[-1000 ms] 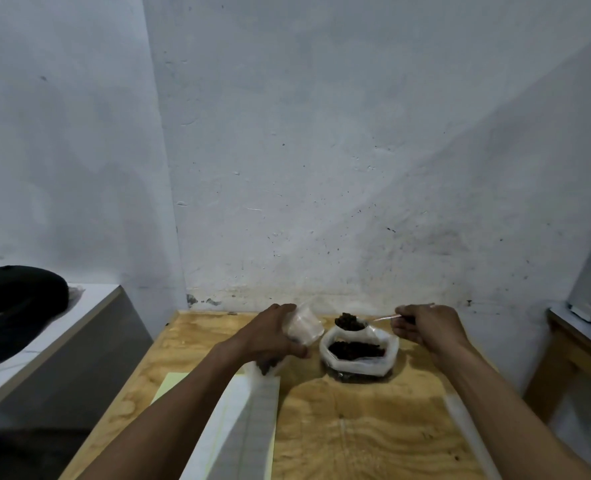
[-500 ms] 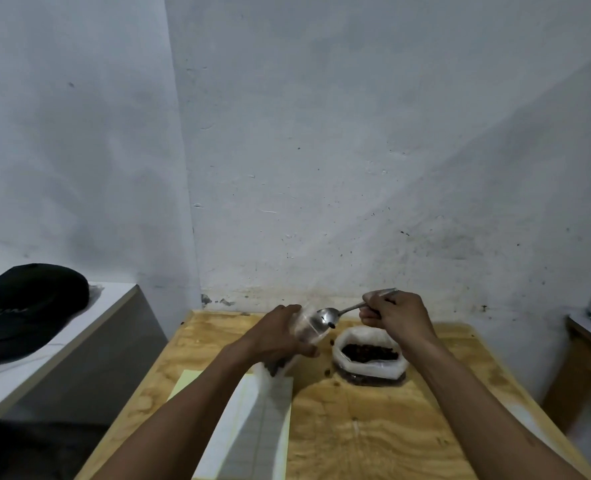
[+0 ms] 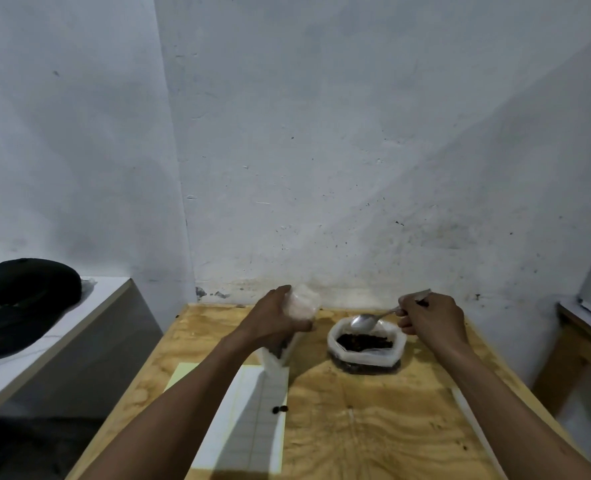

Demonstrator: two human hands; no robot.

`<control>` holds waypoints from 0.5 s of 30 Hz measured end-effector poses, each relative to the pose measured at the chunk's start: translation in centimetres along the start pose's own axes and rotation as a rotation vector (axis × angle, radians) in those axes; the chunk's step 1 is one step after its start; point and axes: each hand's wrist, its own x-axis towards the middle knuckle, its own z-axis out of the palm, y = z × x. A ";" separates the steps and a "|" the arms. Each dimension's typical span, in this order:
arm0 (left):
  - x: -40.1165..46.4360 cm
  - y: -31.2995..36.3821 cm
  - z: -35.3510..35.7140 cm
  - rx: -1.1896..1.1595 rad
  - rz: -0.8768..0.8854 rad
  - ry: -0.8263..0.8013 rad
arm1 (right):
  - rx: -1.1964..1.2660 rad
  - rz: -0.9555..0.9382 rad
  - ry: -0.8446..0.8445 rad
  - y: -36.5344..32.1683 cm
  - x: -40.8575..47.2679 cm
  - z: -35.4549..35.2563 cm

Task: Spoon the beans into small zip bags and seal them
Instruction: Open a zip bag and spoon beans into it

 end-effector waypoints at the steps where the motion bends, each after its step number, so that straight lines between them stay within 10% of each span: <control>1: 0.1 0.3 0.0 -0.032 -0.003 0.012 | 0.001 0.020 -0.007 0.7 -0.1 0.0; 11: 0.4 3.0 0.4 -0.255 -0.050 0.071 | -0.333 -0.149 -0.035 1.5 -1.7 1.7; 15: 0.8 5.5 1.5 -0.420 -0.102 0.087 | -0.005 -0.090 -0.496 -1.2 -4.0 4.2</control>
